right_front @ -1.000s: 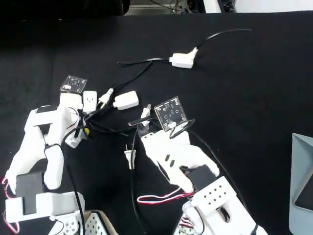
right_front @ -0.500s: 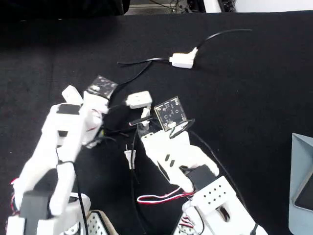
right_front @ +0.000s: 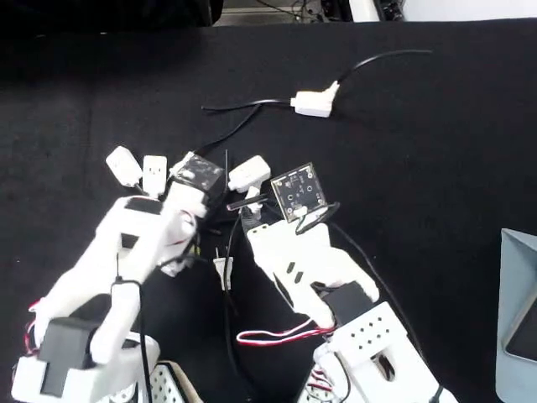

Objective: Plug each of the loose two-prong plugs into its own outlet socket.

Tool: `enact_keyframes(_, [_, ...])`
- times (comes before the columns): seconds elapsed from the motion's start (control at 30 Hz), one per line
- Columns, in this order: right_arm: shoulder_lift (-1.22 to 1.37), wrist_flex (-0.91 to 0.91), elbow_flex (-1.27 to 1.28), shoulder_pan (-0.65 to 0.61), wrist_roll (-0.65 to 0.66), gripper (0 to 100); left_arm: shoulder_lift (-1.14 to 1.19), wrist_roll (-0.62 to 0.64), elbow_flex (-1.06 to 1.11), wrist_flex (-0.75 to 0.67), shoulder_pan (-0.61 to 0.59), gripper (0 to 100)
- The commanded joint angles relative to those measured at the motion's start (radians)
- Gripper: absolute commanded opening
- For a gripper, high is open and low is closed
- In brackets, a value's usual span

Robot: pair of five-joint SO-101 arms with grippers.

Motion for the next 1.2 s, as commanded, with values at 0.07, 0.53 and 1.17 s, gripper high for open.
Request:
enact_keyframes(0.07, [-0.005,-0.017,-0.012,0.011,0.000,1.2,0.037,0.005,-0.091,0.003,-0.125,33])
enact_keyframes(0.53, [-0.005,-0.017,-0.010,0.011,0.000,1.2,0.037,-0.051,-0.177,0.006,-0.255,33])
enact_keyframes(1.17, [-0.005,-0.017,-0.010,0.011,0.000,1.2,0.037,-0.075,-0.363,0.298,-0.222,32])
